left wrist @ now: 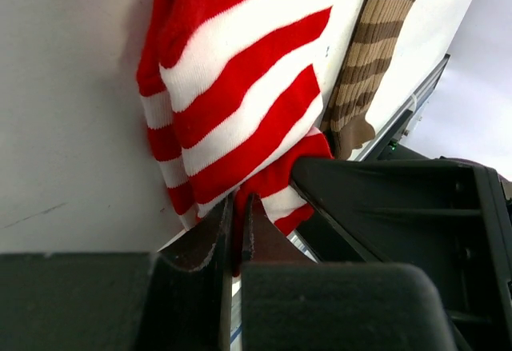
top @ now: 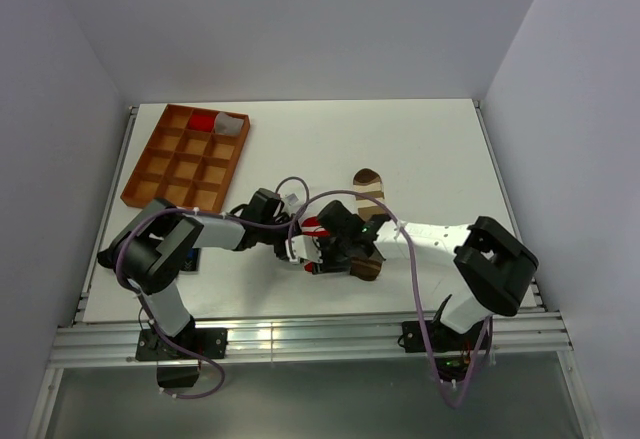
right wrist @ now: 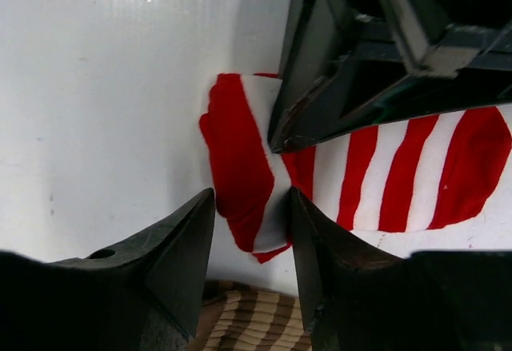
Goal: Roll the socks
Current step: Roll the sock at the center of the board.
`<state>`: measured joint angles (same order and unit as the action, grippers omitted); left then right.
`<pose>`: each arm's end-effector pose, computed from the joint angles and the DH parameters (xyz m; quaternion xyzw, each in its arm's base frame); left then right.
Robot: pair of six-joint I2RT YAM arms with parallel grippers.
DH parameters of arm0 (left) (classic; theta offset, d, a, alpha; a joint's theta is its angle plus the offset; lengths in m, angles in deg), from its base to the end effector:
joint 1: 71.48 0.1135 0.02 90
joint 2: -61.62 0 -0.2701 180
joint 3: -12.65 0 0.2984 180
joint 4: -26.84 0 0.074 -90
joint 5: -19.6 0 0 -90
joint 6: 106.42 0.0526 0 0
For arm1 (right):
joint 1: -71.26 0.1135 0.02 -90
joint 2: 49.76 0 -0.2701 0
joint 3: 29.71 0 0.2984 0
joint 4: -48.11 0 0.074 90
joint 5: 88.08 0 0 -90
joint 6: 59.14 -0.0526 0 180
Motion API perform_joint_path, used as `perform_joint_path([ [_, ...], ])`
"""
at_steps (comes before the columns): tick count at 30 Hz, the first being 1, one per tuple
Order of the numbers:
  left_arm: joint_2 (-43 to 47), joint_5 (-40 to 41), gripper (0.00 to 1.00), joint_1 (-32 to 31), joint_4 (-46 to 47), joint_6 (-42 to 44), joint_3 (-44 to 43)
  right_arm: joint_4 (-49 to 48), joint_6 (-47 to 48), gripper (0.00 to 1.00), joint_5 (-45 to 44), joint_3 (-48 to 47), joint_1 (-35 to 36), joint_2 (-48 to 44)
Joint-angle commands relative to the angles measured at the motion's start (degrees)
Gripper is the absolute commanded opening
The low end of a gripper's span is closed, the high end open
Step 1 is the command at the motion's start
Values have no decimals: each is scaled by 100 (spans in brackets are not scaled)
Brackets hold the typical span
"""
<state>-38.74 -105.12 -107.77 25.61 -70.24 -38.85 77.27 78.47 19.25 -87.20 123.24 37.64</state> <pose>0.2564 -0.2254 0.0645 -0.0361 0.9022 -0.4287 0.0316 0.1911 0.2698 0.1280 -0.7536 0.5844 0.1551 0.2579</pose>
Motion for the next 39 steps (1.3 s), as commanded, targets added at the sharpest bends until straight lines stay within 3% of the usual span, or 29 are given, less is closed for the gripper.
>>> perform_joint_path([
  [1,-204,264,0,-9,-414,65,35,36,-112,50,-247,-280,48,216],
  [4,-134,194,0,-9,-291,-119,87,282,-173,44,-343,-491,40,444],
  [8,7,106,4,-1,322,-575,272,581,-323,22,-195,-631,-57,603],
  [13,279,307,11,-9,1282,-1560,852,1300,-332,15,656,-973,-452,629],
  [20,771,1001,17,-149,1714,-2000,1230,2584,2,14,1834,-1711,-1208,1182],
  [25,974,1432,19,-317,2126,-2115,1485,3612,160,14,2152,-2554,-1472,1973],
  [32,1614,2522,27,-615,1469,-1361,1616,4246,72,14,2091,-3286,-1525,2791],
  [39,2757,4059,43,-914,801,-323,1793,4580,-42,15,1942,-3734,-1534,3318],
])
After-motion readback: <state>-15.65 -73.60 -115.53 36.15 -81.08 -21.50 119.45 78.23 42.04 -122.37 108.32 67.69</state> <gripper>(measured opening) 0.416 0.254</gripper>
